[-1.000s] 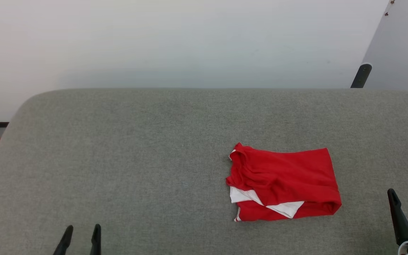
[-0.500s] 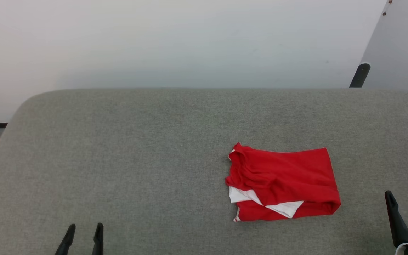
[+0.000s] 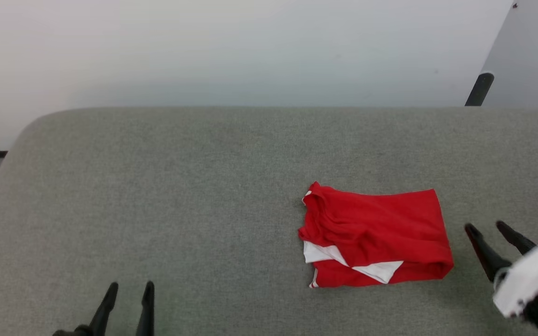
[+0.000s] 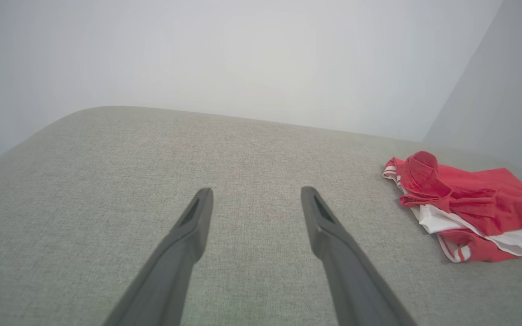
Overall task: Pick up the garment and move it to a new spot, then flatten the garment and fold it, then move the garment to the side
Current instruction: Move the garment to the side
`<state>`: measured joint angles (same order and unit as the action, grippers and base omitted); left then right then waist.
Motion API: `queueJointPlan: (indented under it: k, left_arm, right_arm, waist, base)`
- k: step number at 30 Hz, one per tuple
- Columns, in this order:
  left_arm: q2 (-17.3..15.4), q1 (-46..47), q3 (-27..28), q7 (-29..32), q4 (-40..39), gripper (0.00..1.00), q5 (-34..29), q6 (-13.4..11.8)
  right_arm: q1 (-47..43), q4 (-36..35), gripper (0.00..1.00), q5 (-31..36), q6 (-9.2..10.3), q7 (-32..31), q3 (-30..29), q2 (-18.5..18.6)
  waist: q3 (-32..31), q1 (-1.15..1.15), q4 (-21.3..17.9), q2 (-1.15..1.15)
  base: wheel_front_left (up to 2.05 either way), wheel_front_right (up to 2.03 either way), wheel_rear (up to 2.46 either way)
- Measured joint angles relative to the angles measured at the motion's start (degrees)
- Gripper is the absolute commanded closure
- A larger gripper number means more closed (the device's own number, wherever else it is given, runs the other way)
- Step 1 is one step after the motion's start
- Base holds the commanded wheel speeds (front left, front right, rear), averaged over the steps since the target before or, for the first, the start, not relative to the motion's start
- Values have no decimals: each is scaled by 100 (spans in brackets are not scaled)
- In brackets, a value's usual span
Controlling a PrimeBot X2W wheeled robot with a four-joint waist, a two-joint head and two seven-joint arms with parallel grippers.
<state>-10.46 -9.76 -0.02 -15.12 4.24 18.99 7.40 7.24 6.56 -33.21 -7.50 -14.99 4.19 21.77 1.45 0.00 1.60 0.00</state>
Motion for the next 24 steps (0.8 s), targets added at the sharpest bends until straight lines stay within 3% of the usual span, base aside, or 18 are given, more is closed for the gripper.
queueJointPlan:
  k: [6, 9, 16, 24]
  left_arm:
    - [8, 294, -215, 0, 54, 0, 22, 0]
    - [2, 492, -321, 0, 129, 0, 62, 0]
    - [26, 766, -455, 0, 268, 0, 113, 0]
    - [40, 919, -465, 0, 325, 0, 167, 0]
  right_arm:
    - [1032, 638, 0, -365, -1, -2413, 301, 157]
    - [1519, 937, 0, -433, -1, -3176, 212, 166]
    - [2212, 1686, 0, -56, -1, -3847, 4, -71]
    - [2273, 2206, 0, 232, -1, -3842, 10, -248]
  waist:
    - [226, 0, 89, 0]
    - [376, 0, 180, 0]
    - [682, 0, 485, 0]
    - [967, 0, 740, 0]
  base:
    - [0, 0, 0]
    - [0, 0, 0]
    - [0, 0, 0]
    - [0, 0, 0]
